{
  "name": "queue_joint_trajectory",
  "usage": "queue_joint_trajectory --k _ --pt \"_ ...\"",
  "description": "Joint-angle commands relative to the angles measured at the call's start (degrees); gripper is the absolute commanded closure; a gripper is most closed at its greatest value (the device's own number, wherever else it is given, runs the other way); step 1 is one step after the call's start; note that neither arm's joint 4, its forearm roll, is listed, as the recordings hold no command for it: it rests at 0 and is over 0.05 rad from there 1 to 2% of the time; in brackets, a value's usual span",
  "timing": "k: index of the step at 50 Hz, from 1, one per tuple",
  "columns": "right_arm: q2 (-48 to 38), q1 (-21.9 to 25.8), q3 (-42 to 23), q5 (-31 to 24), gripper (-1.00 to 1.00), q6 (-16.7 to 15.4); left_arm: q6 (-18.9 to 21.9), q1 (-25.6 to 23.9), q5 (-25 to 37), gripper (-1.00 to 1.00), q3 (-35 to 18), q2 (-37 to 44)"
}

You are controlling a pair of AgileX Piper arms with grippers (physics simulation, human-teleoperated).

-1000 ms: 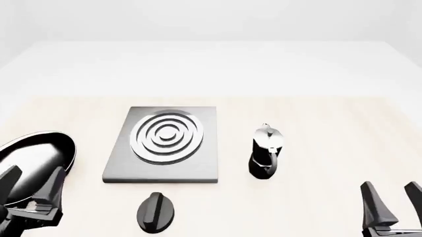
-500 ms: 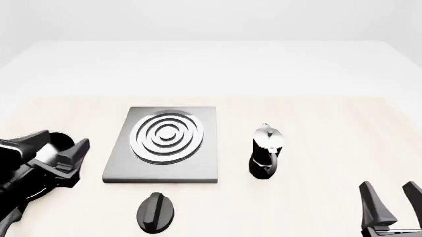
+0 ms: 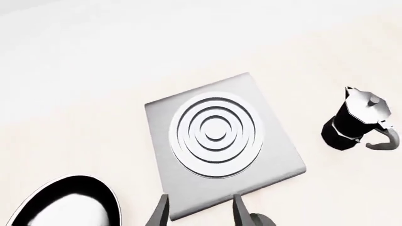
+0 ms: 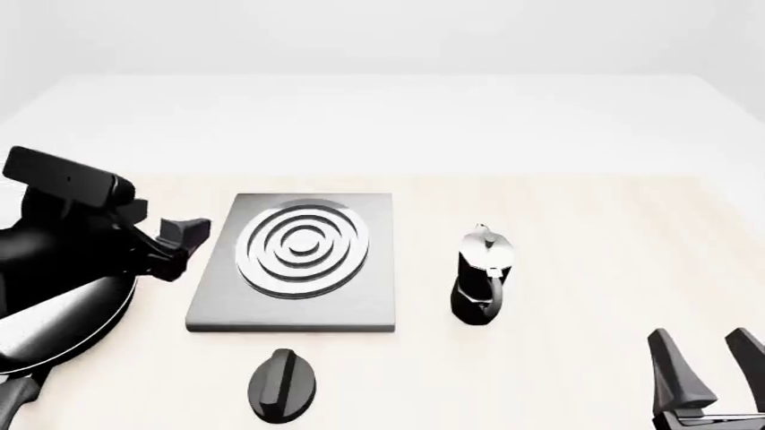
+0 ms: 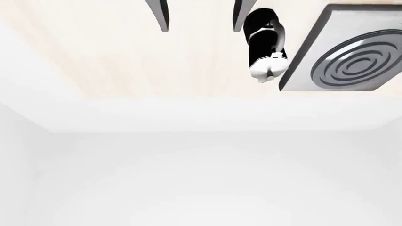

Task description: Turn on the stove and put the moka pot on it.

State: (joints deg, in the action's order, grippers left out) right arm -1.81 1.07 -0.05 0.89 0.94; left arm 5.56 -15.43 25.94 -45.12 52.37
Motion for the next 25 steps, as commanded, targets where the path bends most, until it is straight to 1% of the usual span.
queue_joint_trajectory --k 1,3,4,5,6,7,8,13,14,17,19,20,25 --pt "0.03 0.05 0.01 0.03 -1.00 -0.01 -3.38 -3.73 6.13 -1.00 -4.50 5.28" --pt "0.12 0.06 0.03 -0.07 -1.00 0.02 -6.31 -5.48 7.18 -1.00 -4.68 6.13" --pt "0.02 0.09 0.02 0.01 -1.00 0.01 -5.40 -5.26 7.29 -1.00 -4.57 6.15" --pt "-0.09 0.09 0.02 0.12 -1.00 0.04 -7.41 -6.71 7.70 -1.00 -4.52 6.52" --pt "-0.08 0.08 0.02 0.12 -1.00 0.08 -7.98 -7.24 7.91 -1.00 -4.43 6.86" --pt "-0.04 0.08 0.02 0.07 -1.00 0.11 -7.22 -6.86 8.03 -1.00 -4.69 6.78" --pt "-0.15 0.07 0.02 0.22 -1.00 0.14 -9.19 -8.04 8.54 -1.00 -5.02 7.38" --pt "0.06 0.01 0.02 0.09 -1.00 0.26 -9.79 -8.72 8.35 -1.00 -5.15 8.49" --pt "0.13 -0.01 0.02 0.04 -1.00 0.31 -10.60 -8.90 7.95 -1.00 -4.51 9.32" --pt "0.03 -0.02 0.00 0.18 -1.00 0.42 -10.74 -8.99 6.94 -1.00 -3.38 10.09" --pt "0.03 -0.11 -0.03 0.21 -1.00 0.62 -12.08 -9.88 6.75 -1.00 -2.92 10.61" --pt "0.02 -0.12 -0.03 0.22 -1.00 0.66 -11.76 -9.74 6.45 -1.00 -2.68 10.73" --pt "0.47 -0.18 -0.01 -0.07 -1.00 0.83 -13.86 -11.23 5.48 -1.00 -1.14 11.88"
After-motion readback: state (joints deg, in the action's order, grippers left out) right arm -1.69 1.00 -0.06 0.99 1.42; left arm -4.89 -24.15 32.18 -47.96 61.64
